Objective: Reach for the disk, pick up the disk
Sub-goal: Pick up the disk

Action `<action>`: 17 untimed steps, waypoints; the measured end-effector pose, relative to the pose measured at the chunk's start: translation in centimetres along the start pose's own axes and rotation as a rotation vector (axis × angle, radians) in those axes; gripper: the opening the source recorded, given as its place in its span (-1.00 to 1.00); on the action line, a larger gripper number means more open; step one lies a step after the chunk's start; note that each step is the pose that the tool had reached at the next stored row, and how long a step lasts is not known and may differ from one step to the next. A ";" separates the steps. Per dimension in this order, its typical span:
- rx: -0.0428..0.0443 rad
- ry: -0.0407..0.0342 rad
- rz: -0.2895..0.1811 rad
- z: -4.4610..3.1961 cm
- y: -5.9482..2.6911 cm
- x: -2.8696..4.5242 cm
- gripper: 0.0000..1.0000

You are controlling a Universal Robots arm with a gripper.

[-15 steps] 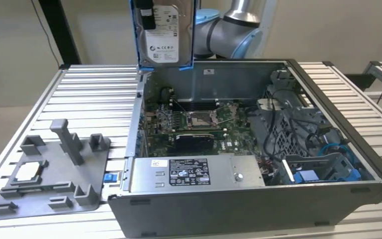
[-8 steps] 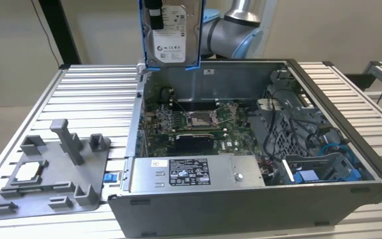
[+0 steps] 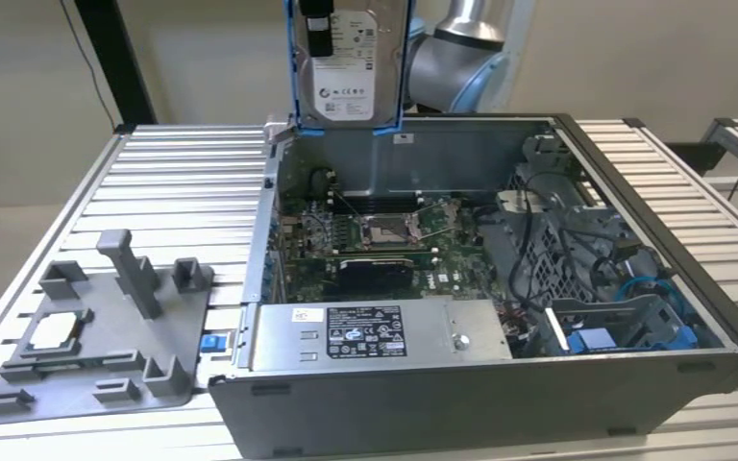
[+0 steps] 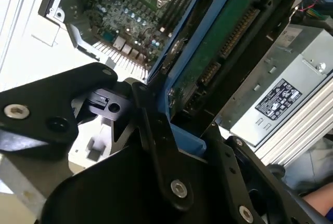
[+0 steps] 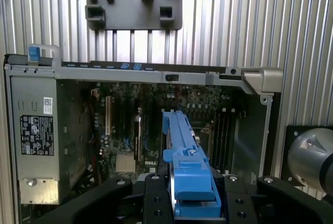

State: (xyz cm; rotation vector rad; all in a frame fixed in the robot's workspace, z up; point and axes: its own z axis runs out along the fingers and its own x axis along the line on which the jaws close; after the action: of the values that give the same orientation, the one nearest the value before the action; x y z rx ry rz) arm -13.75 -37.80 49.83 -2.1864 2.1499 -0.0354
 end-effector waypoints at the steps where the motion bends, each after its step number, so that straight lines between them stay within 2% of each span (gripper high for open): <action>1: -0.0001 0.0000 0.000 0.01 -0.19 0.00 -1.00; 17: -0.0014 0.0000 0.000 0.22 -3.24 0.06 -1.00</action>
State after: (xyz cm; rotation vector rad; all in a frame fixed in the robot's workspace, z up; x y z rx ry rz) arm -10.50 -37.80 49.83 -2.1871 2.1505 -0.0339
